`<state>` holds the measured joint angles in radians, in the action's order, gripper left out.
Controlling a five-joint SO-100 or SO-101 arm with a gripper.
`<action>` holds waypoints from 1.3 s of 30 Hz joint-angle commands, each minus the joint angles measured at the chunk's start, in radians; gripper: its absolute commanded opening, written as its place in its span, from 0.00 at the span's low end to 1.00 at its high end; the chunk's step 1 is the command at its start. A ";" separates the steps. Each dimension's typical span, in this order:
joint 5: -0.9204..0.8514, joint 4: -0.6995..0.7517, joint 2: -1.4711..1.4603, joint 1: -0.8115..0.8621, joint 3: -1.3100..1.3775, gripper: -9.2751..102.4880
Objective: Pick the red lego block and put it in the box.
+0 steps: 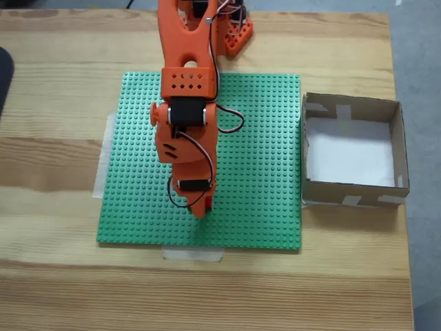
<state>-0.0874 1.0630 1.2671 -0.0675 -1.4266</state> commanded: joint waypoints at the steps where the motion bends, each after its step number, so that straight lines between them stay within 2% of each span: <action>1: 0.003 -0.014 0.009 0.002 0.008 0.27; 16: 0.006 -0.035 0.009 0.000 0.008 0.19; 26: 0.002 -0.040 0.023 0.008 0.011 0.10; 39: 0.038 0.140 0.114 0.003 0.245 0.08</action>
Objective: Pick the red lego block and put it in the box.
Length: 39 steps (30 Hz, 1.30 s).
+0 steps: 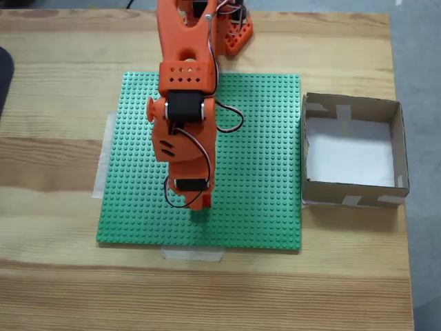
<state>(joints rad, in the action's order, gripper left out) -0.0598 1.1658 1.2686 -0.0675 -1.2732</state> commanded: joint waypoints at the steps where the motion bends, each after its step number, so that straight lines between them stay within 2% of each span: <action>1: 0.015 0.052 0.124 -0.002 0.110 0.08; 10: 0.052 0.176 0.245 -0.106 0.196 0.08; 23: 0.127 0.241 0.391 -0.347 0.195 0.08; 39: 0.190 0.202 0.417 -0.683 0.138 0.08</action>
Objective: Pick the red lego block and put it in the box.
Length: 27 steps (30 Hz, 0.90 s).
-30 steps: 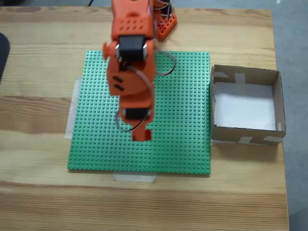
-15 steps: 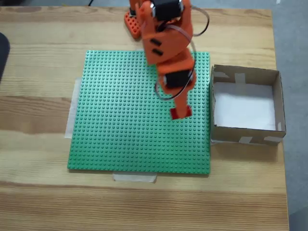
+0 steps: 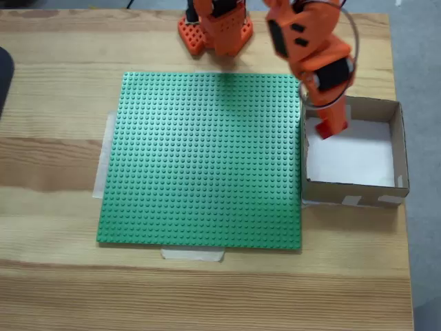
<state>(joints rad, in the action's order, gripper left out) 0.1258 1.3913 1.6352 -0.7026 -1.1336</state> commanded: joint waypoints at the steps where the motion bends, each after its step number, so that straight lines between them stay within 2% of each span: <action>1: 0.009 -0.032 0.051 -0.066 -0.012 0.08; 11: 0.028 -0.160 0.025 -0.127 -0.158 0.08; 27: 0.025 -0.227 -0.061 -0.143 -0.166 0.08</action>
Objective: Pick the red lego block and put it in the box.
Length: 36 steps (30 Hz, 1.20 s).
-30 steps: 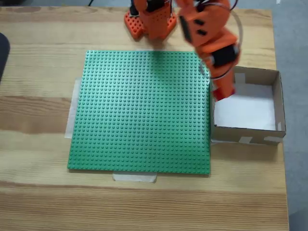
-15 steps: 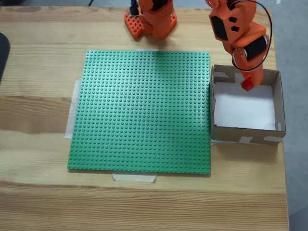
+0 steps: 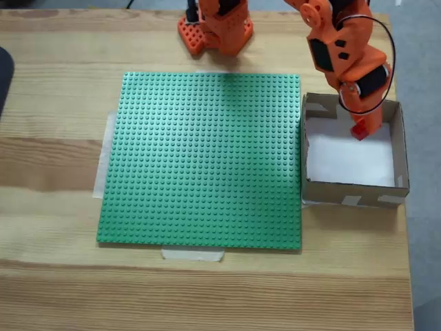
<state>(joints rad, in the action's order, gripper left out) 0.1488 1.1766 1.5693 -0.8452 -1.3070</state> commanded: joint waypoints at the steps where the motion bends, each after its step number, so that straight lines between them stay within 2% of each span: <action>1: -0.002 -0.014 0.002 0.000 0.006 0.08; 36: -0.041 0.020 0.017 0.009 -0.060 0.11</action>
<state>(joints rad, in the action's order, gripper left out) 0.1150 1.1980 1.5631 -0.8437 -1.3714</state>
